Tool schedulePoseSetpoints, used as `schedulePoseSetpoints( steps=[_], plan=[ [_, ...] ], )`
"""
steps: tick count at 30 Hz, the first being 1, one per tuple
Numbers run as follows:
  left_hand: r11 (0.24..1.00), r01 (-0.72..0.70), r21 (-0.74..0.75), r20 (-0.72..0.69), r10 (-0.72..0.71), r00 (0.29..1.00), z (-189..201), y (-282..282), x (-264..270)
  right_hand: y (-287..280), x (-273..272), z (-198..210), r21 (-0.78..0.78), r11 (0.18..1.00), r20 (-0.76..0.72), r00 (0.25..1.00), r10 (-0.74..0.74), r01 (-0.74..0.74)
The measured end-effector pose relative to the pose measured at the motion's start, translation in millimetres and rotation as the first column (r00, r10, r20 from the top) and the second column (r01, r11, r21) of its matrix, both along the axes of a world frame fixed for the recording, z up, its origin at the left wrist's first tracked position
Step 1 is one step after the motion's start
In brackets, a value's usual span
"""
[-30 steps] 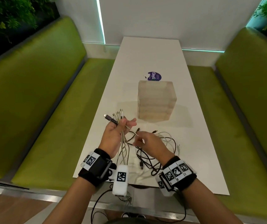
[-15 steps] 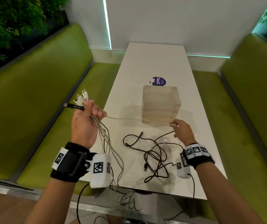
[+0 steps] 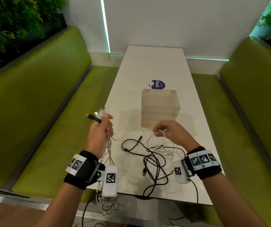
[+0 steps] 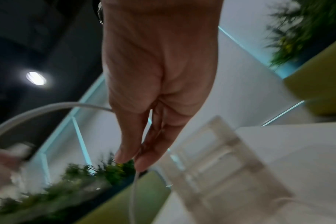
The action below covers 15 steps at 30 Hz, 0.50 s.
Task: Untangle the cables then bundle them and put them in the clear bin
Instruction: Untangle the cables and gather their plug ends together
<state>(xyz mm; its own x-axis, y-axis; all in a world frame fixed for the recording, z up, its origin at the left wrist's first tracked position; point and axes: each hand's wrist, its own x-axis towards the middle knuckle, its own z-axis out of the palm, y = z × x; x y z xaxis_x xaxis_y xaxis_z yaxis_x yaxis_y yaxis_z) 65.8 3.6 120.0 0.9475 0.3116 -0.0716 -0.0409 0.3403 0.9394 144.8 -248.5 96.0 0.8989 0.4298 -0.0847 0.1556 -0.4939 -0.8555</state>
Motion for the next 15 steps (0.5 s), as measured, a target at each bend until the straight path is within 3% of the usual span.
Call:
schedulePoseSetpoints(
  steps=[4, 7, 11, 15],
  plan=[
    [0.937, 0.235, 0.258, -0.149, -0.202, 0.968, -7, -38, -12, 25, -17, 18, 0.080, 0.997, 0.036, 0.999, -0.003, 0.000],
    [0.879, 0.322, 0.353, -0.156, -0.284, 0.946, -2, -62, -17, 38, -20, 24, -0.053, 0.998, 0.186, 0.982, -0.035, 0.045],
    [0.883, 0.278, 0.378, -0.147, -0.239, 0.960, -2, -67, -16, 42, -20, 25, -0.163, 0.986, 0.358, 0.934, 0.020, 0.041],
    [0.926, 0.145, 0.350, -0.116, -0.111, 0.987, 0, -57, -12, 38, -9, 2, -0.317, 0.947, 0.398, 0.913, 0.089, 0.046]
  ],
)
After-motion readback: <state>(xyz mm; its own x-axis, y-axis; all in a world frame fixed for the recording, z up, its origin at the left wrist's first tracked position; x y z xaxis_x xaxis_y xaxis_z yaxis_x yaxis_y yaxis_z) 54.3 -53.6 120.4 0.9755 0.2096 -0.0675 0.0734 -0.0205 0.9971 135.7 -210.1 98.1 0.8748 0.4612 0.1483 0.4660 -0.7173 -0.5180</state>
